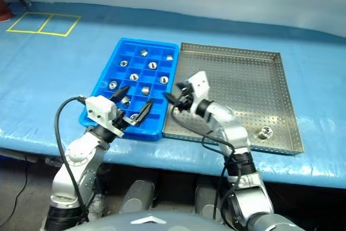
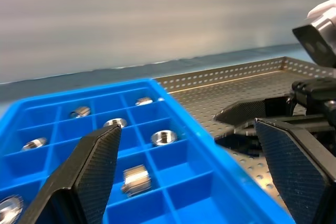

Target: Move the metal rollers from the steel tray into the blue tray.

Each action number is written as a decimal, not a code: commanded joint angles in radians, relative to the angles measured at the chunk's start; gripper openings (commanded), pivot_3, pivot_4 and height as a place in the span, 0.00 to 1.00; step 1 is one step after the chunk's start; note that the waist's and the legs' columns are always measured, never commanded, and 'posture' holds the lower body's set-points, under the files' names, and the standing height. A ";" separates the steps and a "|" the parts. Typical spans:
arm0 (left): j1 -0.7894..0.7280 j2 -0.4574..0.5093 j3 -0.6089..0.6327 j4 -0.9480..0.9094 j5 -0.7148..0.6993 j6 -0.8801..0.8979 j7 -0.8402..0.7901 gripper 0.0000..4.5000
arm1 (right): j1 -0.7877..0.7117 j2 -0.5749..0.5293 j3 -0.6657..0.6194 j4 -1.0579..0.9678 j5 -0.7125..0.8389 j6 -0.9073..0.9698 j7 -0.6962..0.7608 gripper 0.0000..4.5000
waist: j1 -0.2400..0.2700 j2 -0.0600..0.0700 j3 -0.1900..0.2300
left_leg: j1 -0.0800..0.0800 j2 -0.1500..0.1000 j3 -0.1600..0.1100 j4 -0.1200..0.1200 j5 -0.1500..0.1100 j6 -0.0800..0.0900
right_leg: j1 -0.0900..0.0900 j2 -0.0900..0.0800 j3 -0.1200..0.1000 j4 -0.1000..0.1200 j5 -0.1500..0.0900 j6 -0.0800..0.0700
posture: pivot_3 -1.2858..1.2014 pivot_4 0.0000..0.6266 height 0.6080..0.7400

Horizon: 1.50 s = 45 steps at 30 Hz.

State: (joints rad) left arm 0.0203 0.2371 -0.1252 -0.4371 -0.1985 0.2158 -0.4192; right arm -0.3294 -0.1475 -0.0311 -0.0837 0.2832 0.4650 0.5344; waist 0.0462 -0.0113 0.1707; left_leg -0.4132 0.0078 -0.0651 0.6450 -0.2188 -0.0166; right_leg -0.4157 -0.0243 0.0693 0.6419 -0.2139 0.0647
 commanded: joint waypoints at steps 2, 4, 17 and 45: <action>-0.078 -0.026 -0.060 0.089 0.021 -0.066 -0.031 1.00 | 0.070 -0.063 -0.159 -0.201 0.043 0.035 -0.112 0.73 | -0.027 0.000 0.000 | 0.000 0.000 0.001 0.000 0.000 0.000 | 0.000 0.000 0.001 0.000 0.000 0.000 | 0.52 0.24 1.00; -0.100 -0.037 -0.076 0.123 0.032 -0.083 -0.032 1.00 | 0.101 -0.099 -0.198 -0.254 0.047 0.065 -0.142 0.73 | -0.045 0.000 0.000 | 0.000 0.000 0.001 0.000 0.000 0.000 | 0.000 0.000 0.001 -0.001 0.000 0.000 | 0.51 0.24 1.00; -0.121 -0.105 -0.133 0.216 0.021 -0.147 -0.074 1.00 | 0.240 -0.279 -0.274 -0.373 0.057 0.381 -0.229 0.73 | -0.115 0.001 0.000 | 0.001 0.000 0.005 0.003 0.000 0.001 | 0.001 0.000 0.006 0.001 0.002 0.003 | 0.47 0.24 1.00; -0.133 -0.136 -0.167 0.248 0.023 -0.184 -0.113 1.00 | 0.048 -0.454 -0.099 0.075 0.062 0.562 -0.096 0.60 | -0.167 -0.008 -0.003 | 0.004 0.001 0.009 0.010 0.001 0.004 | 0.006 0.002 0.012 0.000 0.004 0.008 | 0.48 0.24 1.00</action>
State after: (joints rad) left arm -0.1053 0.1020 -0.3007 -0.1589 -0.1746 0.0545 -0.5353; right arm -0.2781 -0.5946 -0.1542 -0.0375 0.3584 1.0456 0.4264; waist -0.1205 -0.0194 0.1676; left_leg -0.4092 0.0084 -0.0559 0.6559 -0.2178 -0.0118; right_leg -0.4098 -0.0227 0.0812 0.6420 -0.2095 0.0727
